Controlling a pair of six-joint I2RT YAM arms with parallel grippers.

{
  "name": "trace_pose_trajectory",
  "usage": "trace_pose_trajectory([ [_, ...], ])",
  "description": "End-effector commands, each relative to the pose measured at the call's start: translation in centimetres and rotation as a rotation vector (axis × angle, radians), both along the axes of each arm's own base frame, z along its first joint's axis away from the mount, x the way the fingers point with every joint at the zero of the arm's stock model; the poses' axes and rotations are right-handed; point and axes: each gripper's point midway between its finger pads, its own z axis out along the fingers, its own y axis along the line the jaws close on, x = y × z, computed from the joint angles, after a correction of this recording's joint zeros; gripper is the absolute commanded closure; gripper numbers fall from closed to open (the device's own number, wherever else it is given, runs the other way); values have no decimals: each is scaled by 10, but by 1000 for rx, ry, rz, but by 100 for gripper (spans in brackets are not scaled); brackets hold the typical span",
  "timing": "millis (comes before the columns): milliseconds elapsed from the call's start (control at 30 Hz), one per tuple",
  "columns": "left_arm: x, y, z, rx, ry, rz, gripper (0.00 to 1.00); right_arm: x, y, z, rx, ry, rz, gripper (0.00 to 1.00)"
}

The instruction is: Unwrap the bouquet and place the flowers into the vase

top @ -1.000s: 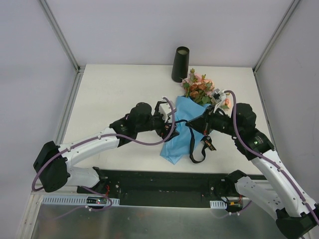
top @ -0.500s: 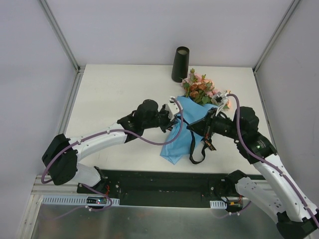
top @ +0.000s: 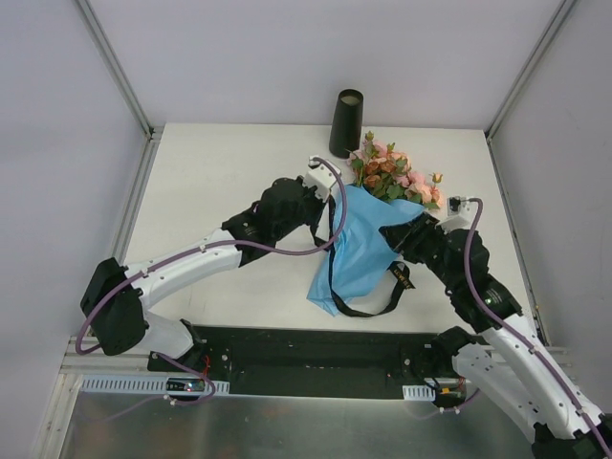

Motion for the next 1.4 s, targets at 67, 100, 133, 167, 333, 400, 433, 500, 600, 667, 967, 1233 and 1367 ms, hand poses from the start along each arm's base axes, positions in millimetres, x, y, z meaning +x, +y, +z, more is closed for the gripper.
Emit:
trace_pose_trajectory([
  [67, 15, 19, 79, -88, -80, 164, 100, 39, -24, -38, -22, 68, -252, 52],
  [100, 15, 21, 89, -89, -91, 168, 100, 42, -22, -46, -26, 82, -252, 52],
  [133, 16, 23, 96, -86, -100, 175, 100, 44, -20, -54, -36, 94, -250, 52],
  [167, 17, 27, 106, -92, -116, 192, 100, 48, -20, -65, -52, 115, -258, 52],
  [333, 24, 54, 160, -114, -206, 311, 100, 60, -22, -107, -128, 211, -273, 52],
  [400, 23, 59, 184, -131, -251, 316, 100, 66, -25, -115, -130, 221, -291, 52],
  [433, 23, 62, 198, -134, -282, 323, 100, 68, -26, -122, -138, 233, -299, 52],
  [500, 24, 73, 226, -137, -341, 356, 100, 70, -31, -133, -149, 257, -316, 53],
  [600, 26, 91, 266, -114, -437, 418, 100, 72, -39, -148, -158, 294, -340, 53],
  [667, 31, 105, 287, -72, -495, 470, 100, 73, -44, -154, -157, 304, -359, 54],
  [967, 66, 198, 363, -31, -650, 772, 100, 74, -54, -161, -145, 317, -380, 54],
  [1233, 101, 280, 390, -74, -710, 991, 100, 76, -50, -152, -128, 299, -354, 54],
  [1367, 128, 307, 381, -102, -679, 1031, 100, 78, -48, -141, -115, 274, -339, 54],
])
